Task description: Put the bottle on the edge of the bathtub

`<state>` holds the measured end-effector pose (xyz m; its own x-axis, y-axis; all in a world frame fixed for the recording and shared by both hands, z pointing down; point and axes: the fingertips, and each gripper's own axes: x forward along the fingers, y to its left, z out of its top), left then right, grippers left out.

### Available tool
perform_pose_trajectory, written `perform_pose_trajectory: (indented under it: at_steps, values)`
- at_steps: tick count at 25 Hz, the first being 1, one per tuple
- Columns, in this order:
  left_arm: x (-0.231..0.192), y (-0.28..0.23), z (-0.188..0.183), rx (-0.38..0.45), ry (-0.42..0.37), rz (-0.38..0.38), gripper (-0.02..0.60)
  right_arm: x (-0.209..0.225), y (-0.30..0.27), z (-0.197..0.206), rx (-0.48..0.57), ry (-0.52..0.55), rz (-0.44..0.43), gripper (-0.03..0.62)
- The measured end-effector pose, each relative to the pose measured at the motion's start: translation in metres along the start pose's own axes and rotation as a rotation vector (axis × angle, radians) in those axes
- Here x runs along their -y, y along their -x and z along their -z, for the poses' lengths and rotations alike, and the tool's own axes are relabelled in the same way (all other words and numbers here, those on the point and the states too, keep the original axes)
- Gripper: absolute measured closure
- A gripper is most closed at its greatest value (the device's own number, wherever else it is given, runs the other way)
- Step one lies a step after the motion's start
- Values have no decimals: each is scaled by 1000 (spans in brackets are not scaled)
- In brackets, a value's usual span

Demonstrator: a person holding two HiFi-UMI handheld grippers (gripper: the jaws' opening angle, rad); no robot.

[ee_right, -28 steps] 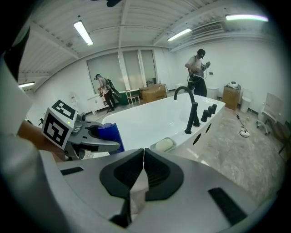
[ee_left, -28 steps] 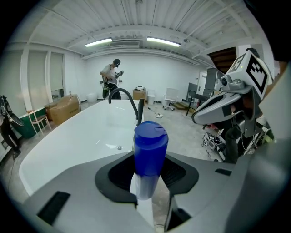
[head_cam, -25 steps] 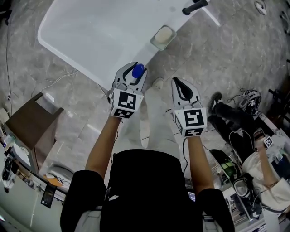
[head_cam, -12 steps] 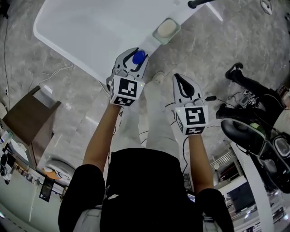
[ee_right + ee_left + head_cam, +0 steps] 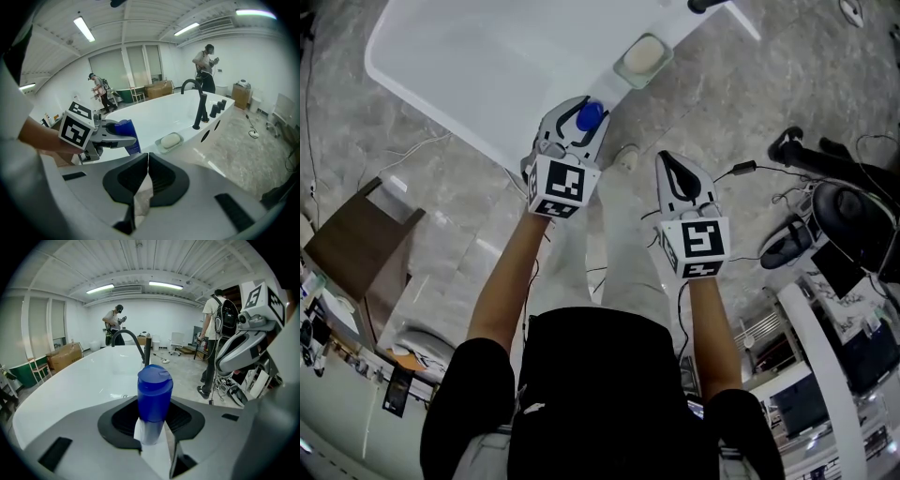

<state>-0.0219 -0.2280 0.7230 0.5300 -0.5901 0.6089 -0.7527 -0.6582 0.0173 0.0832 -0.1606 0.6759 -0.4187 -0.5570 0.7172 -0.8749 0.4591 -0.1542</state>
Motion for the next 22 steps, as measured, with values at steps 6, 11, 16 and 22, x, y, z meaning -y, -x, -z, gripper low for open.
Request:
perform_pose_trajectory:
  at_steps: [6,11,16,22]
  values:
    - [-4,1,2,11,11,-8,416,-2,-3,2,-1,-5,3,569]
    - [-3,0,0,4,-3,-9,413,-2,-3,2,-3,-8,-1,569]
    - [-2,-2,-1,4,-9,-16,411,-1,-2,1,2,-11,-1,569]
    - [-3,-2,0,12,-8,-24,410,0,-3,5,0,-13,0,569]
